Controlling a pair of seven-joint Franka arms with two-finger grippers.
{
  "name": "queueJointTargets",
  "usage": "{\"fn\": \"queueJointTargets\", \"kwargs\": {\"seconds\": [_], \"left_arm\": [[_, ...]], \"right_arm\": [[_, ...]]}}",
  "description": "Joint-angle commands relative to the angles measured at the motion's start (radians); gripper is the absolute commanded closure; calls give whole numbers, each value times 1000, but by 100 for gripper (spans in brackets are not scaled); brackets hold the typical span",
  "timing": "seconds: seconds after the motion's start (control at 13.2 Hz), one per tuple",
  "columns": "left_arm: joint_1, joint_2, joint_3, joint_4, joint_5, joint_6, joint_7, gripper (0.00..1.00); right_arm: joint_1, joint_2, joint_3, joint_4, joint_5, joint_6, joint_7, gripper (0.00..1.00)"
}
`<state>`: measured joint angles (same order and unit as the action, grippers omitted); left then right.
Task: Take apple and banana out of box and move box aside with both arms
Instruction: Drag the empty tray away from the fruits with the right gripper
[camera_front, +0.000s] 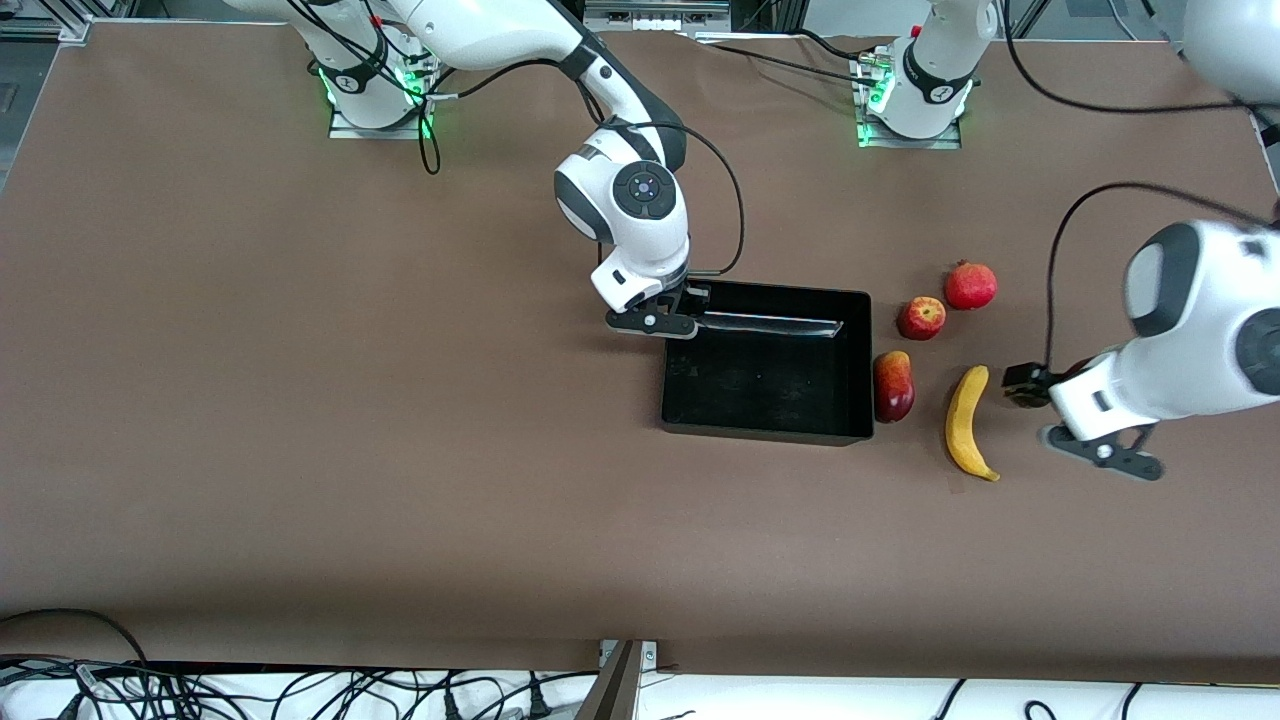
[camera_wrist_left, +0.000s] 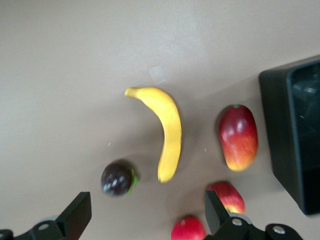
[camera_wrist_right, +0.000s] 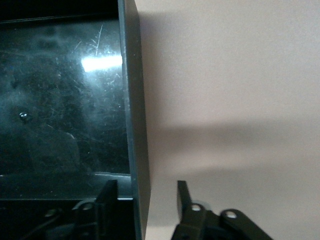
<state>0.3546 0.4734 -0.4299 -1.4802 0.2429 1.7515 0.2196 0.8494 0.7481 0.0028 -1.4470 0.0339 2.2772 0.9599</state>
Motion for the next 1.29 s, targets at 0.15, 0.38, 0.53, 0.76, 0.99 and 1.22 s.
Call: {"fn": "queueJointTargets", "kwargs": {"seconds": [0.15,0.38,0.53,0.76,0.99,1.22], "left_arm": [[-80,-114,64,121,-42,-228,-46,0],[-315,-287,344,-14,-186,-210,-167,0],[-442,-370,488,-115,-191,-112,-177,0],[-459,-487,505,-314,-189,51,-213,0],[-450,-478,491,-307,-186,33,-210,0],[-450,-480,491,-286,-186,-4,-200,0]], "right_arm": [[-9,8,-21,31,-19,-13,-32,100],[-79,-80,-24,19,-2,-69,-197,100],[-172,-157,-24,14,1,-213,-393,100],[-342,-263,-27,-68,55,-292,-689,100],[-527,-351,-29,-218,72,-275,-935,100],[-640,-404,-84,-416,73,-140,-1105,100]]}}
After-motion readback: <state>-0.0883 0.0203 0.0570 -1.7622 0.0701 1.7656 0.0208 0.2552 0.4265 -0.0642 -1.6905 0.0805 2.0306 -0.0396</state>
